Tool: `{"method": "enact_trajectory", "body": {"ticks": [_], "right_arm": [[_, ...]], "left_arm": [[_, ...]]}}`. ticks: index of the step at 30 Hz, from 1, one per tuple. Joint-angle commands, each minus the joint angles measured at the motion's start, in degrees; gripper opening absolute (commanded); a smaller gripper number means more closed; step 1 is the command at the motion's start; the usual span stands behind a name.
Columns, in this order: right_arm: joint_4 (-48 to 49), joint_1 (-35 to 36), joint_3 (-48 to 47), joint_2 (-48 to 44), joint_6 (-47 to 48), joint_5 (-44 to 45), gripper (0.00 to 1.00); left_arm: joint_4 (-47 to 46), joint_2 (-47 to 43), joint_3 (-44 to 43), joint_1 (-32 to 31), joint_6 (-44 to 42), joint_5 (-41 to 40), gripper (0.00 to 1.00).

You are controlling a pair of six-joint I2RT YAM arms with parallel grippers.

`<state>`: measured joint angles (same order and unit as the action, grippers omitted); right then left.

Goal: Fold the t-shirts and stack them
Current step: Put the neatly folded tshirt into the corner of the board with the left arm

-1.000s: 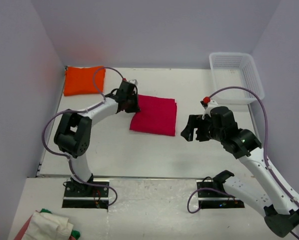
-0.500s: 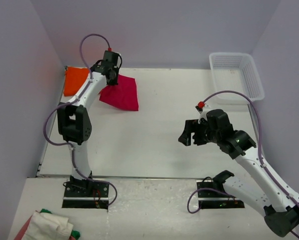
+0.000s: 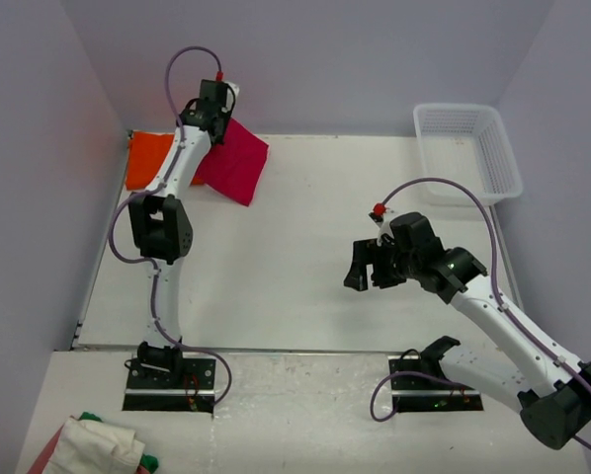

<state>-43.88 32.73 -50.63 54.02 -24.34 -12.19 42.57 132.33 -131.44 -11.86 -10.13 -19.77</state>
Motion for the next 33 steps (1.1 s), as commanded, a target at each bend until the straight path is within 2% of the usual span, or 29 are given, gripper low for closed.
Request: {"method": "enact_trajectory", "body": {"ticks": [1,9,33], "right_arm": [[1.2,0.5,-0.3,1.1,1.0,-0.3,0.78],[1.5,0.6,1.0,0.6,0.4,0.2,0.79],[1.3,0.5,1.3,1.6,0.3,1.6,0.79]], "left_arm": [[-3.4,-1.2,-5.4,3.2,-5.0,-1.8,0.00],[-7.7,-4.1,-3.9,6.1,-7.9,-0.7,0.00],[-9.6,-8.1,-4.3,7.7,-8.9,1.3,0.00]]}}
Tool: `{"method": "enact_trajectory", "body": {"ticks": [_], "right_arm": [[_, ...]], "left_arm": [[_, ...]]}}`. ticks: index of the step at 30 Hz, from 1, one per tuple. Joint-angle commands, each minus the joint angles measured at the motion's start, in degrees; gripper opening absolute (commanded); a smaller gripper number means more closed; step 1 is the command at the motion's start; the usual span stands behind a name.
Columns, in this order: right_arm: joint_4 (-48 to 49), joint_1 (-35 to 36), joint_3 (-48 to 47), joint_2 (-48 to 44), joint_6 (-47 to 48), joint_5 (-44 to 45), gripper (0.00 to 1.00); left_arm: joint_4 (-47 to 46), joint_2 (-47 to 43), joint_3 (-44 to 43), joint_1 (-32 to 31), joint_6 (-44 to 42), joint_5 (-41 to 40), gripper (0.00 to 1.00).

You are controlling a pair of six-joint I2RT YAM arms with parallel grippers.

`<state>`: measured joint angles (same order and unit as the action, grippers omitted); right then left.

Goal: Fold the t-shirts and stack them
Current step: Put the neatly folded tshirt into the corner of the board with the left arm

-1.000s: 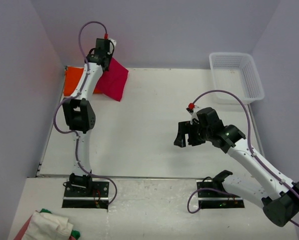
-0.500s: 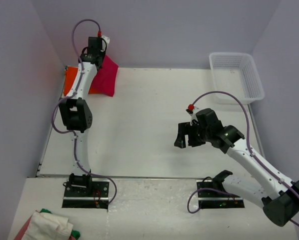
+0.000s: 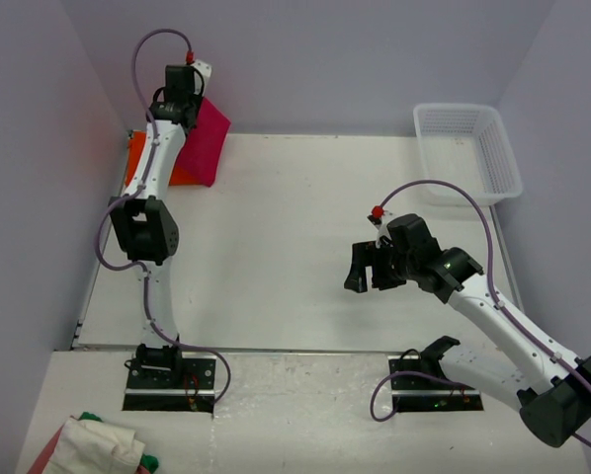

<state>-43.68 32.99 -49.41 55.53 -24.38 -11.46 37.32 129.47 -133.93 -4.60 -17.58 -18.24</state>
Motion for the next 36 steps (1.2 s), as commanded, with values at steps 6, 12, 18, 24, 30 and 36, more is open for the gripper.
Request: {"method": "enact_trajectory", "body": {"ticks": [6,12,18,24,30,36], "right_arm": [[1.0,0.2,0.1,0.0,0.2,1.1,0.80],[1.1,0.2,0.1,0.2,0.2,1.2,0.80],[1.1,0.2,0.1,0.0,0.1,1.4,0.80],[0.9,0.2,0.1,-0.1,0.1,1.2,0.80],[0.9,0.3,0.3,-0.9,-0.1,1.4,0.80],[0.5,0.3,0.4,-0.3,-0.3,1.3,0.80]], "left_arm": [[-4.1,-5.5,-1.8,0.6,-1.2,-0.1,0.00],[-3.9,-6.4,-1.8,0.6,-1.0,0.2,0.00],[-3.9,-7.5,-2.0,0.6,-0.8,0.8,0.00],[-4.0,-7.4,-2.0,0.6,-0.9,0.4,0.00],[-4.2,-5.7,-1.8,1.4,-1.0,-0.1,0.00],[-5.2,-3.1,-1.6,4.6,0.1,2.2,0.00]]}}
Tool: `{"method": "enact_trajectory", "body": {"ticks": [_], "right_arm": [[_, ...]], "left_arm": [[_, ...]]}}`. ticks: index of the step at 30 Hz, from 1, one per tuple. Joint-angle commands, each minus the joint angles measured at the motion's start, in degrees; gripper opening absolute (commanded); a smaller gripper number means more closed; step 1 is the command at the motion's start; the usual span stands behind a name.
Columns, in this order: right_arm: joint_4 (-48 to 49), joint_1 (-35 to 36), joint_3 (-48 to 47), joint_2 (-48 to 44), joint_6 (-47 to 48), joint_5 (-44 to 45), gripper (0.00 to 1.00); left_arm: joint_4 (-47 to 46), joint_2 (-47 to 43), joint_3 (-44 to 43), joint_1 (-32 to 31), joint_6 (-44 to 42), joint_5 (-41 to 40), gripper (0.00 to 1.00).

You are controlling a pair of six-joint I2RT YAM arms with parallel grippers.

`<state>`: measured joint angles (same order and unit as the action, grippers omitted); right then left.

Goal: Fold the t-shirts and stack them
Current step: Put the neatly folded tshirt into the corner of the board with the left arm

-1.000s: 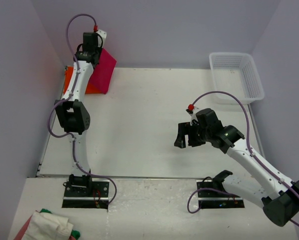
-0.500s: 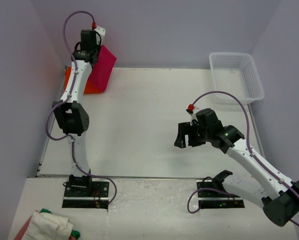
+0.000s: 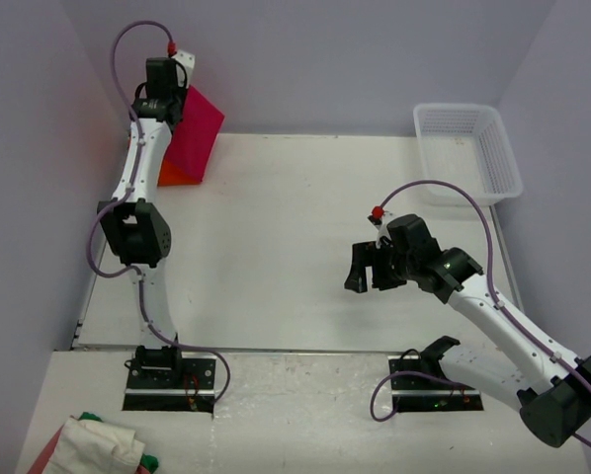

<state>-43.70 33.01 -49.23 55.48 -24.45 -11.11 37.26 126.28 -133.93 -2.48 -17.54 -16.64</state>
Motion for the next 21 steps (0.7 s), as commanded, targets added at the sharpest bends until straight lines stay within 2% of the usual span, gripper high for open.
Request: {"method": "enact_trajectory", "body": {"ticks": [1,11,12,13,15,16,17,18,21], "right_arm": [[0.3,0.5,0.0,-0.1,-0.3,1.1,0.80],[-3.6,0.5,-3.8,0.0,-1.6,2.2,0.80],[-3.5,0.5,-4.1,0.3,-1.4,1.8,0.80],[-3.1,0.4,-4.3,0.8,-1.3,2.0,0.80],[-2.4,0.5,-4.1,3.4,-1.1,2.1,0.79],[-2.1,0.4,-3.5,4.4,-1.4,1.9,0.79],[-1.5,0.4,-3.1,6.2,-1.5,1.1,0.79],[0.1,0.6,-2.7,7.0,-1.5,0.4,0.79],[2.7,1.3,-1.5,8.9,-2.2,-1.5,0.79]], "left_arm": [[-5.3,0.5,-1.6,2.6,0.3,1.4,0.00],[-8.8,10.7,-2.7,8.4,1.8,5.7,0.00],[-10.7,12.5,-2.7,8.7,2.8,4.9,0.03],[-12.0,13.1,-1.4,9.1,4.4,2.0,0.37],[-16.2,13.7,0.2,9.9,6.2,-1.4,0.49],[-16.9,13.8,1.0,10.0,7.4,-4.3,0.69],[-17.6,13.6,1.8,9.8,7.8,-5.2,0.80],[-21.7,11.9,3.3,9.5,8.0,-6.8,0.81],[-27.7,8.0,9.4,8.4,8.3,-13.6,0.94]]}}
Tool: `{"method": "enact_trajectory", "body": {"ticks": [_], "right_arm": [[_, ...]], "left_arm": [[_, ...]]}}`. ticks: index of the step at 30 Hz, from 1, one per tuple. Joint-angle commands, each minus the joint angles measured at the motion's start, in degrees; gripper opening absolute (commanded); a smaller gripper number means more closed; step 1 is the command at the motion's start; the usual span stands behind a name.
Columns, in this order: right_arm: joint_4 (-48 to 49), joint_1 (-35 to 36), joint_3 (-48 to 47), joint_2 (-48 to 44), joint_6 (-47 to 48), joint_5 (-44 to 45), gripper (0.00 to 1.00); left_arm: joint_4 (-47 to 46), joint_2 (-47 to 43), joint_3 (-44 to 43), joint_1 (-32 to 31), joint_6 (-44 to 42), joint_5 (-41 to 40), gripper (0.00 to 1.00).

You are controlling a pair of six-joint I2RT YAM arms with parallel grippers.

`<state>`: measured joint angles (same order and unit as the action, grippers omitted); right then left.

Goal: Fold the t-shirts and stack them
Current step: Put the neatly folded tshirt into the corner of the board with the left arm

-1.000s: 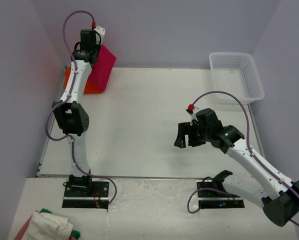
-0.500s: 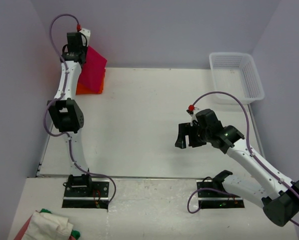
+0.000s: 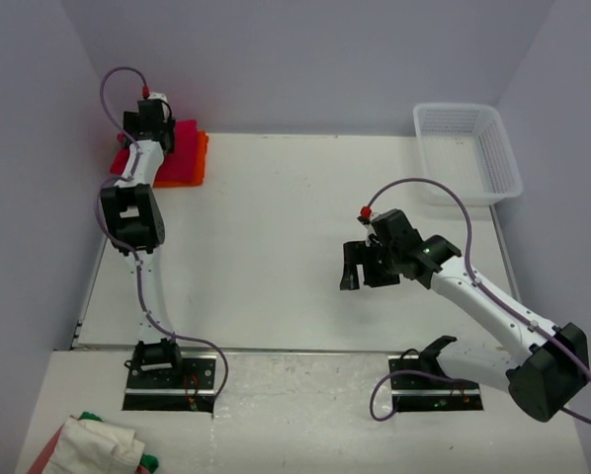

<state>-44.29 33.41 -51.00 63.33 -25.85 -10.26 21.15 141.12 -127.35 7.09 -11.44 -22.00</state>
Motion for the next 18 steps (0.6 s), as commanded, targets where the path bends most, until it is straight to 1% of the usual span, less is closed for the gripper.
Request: {"method": "enact_trajectory", "body": {"ticks": [1,3,4,5,6,7,9,10,13,14,15,16,18], "right_arm": [[3.3,1.2,0.2,1.5,-1.0,-2.0,0.79],[3.9,1.7,0.2,1.9,-1.0,-1.9,0.79],[3.9,1.7,0.2,1.9,-1.0,-1.9,0.79],[4.0,1.8,0.2,1.7,-1.2,-1.9,0.79],[4.0,2.2,0.2,1.5,-1.2,-2.0,0.79],[3.9,2.3,0.1,1.4,-1.3,-1.8,0.79],[3.9,2.6,0.3,0.7,-1.5,-1.6,0.79],[4.0,2.7,0.4,0.6,-1.7,-1.4,0.79],[4.2,3.0,1.2,-0.1,-2.2,-1.4,0.79],[4.2,3.1,1.3,-0.7,-2.4,-1.3,0.79],[4.0,3.3,1.3,-1.2,-2.5,-1.1,0.79],[3.7,3.5,1.1,-1.5,-2.5,-0.8,0.79],[3.0,3.6,1.0,-2.9,-2.8,-0.3,0.79]], "left_arm": [[-13.3,-8.0,3.8,-1.5,1.5,-9.5,0.94],[-16.2,-11.4,4.8,-2.1,1.7,-12.6,0.94],[-17.2,-12.3,5.7,-2.3,1.2,-15.3,1.00],[-18.2,-13.5,6.2,-3.0,0.5,-17.2,1.00],[-21.1,-15.6,6.9,-3.4,-0.4,-18.9,1.00],[-23.8,-16.5,8.2,-3.9,-2.7,-22.6,1.00],[-27.7,-18.2,8.8,-5.6,-5.1,-26.0,1.00],[-28.0,-18.2,8.2,-5.9,-7.3,-26.7,1.00],[-26.3,-17.5,5.6,-6.6,-8.2,-25.9,1.00],[-25.0,-17.0,4.8,-8.3,-8.1,-25.7,1.00],[-24.4,-16.4,4.5,-8.7,-8.0,-26.0,1.00],[-24.0,-16.1,4.6,-9.0,-8.0,-25.3,0.98],[-22.3,-15.1,4.6,-9.9,-7.4,-24.1,0.90]]}}
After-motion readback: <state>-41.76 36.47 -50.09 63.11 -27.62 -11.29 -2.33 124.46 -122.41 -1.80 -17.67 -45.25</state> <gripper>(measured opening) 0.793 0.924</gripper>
